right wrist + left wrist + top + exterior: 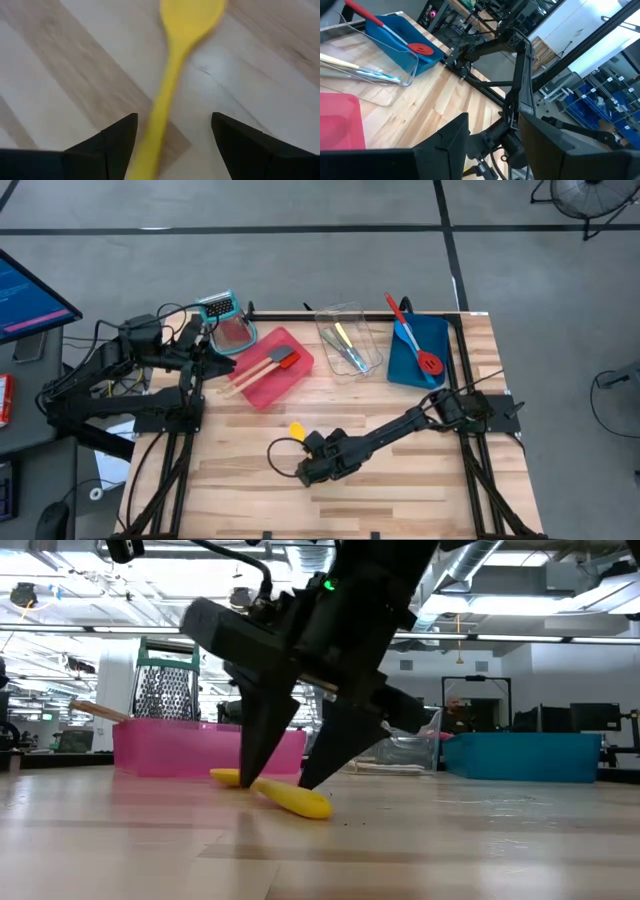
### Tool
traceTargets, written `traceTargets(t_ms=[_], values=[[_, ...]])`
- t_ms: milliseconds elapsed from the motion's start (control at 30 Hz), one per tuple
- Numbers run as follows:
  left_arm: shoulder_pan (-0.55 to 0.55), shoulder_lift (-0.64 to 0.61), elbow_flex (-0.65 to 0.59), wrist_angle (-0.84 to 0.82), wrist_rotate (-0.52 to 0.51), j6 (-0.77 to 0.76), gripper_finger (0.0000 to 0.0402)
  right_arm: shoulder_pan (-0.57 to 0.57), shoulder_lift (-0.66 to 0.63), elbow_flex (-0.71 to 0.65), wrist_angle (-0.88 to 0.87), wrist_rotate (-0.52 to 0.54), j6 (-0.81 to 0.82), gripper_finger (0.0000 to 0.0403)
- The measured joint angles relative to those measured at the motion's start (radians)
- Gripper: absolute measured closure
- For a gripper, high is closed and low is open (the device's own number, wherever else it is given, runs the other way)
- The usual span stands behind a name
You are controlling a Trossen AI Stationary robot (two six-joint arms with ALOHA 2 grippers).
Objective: Pick & Place Kitchen Items
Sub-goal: Put the yellow serving spoon into the blue bin
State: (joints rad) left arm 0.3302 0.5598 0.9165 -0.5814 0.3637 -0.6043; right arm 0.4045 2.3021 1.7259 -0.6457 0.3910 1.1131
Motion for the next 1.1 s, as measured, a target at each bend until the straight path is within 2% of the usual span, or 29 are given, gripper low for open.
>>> traceTargets(t_ms=[167, 300, 400, 633, 733, 967, 1100], values=[[0.0, 0.0, 0.0, 0.002, 0.0, 0.0, 0.0243, 0.001, 0.017, 0.004, -0.001, 0.005, -0.017, 0.0149], [0.0, 0.0, 0.0, 0.005, -0.003, 0.001, 0.0243, 0.002, 0.021, 0.005, -0.017, 0.012, -0.024, 0.0173], [0.0, 0.0, 0.0, 0.006, -0.006, 0.001, 0.0243, -0.005, 0.021, 0.005, -0.027, 0.01, -0.027, 0.0213], [0.0, 0.0, 0.0, 0.008, -0.005, 0.001, 0.0243, -0.019, 0.022, 0.003, -0.039, 0.006, -0.039, 0.0335], [0.0, 0.0, 0.0, 0.008, -0.005, 0.001, 0.0243, -0.02, 0.015, 0.002, -0.038, 0.005, -0.039, 0.0372], [0.0, 0.0, 0.0, 0.008, -0.005, 0.001, 0.0243, -0.033, -0.034, -0.005, -0.05, -0.004, -0.05, 0.0379], [0.0, 0.0, 0.0, 0.008, -0.004, 0.001, 0.0243, -0.04, -0.109, -0.003, -0.068, 0.041, -0.05, 0.037]])
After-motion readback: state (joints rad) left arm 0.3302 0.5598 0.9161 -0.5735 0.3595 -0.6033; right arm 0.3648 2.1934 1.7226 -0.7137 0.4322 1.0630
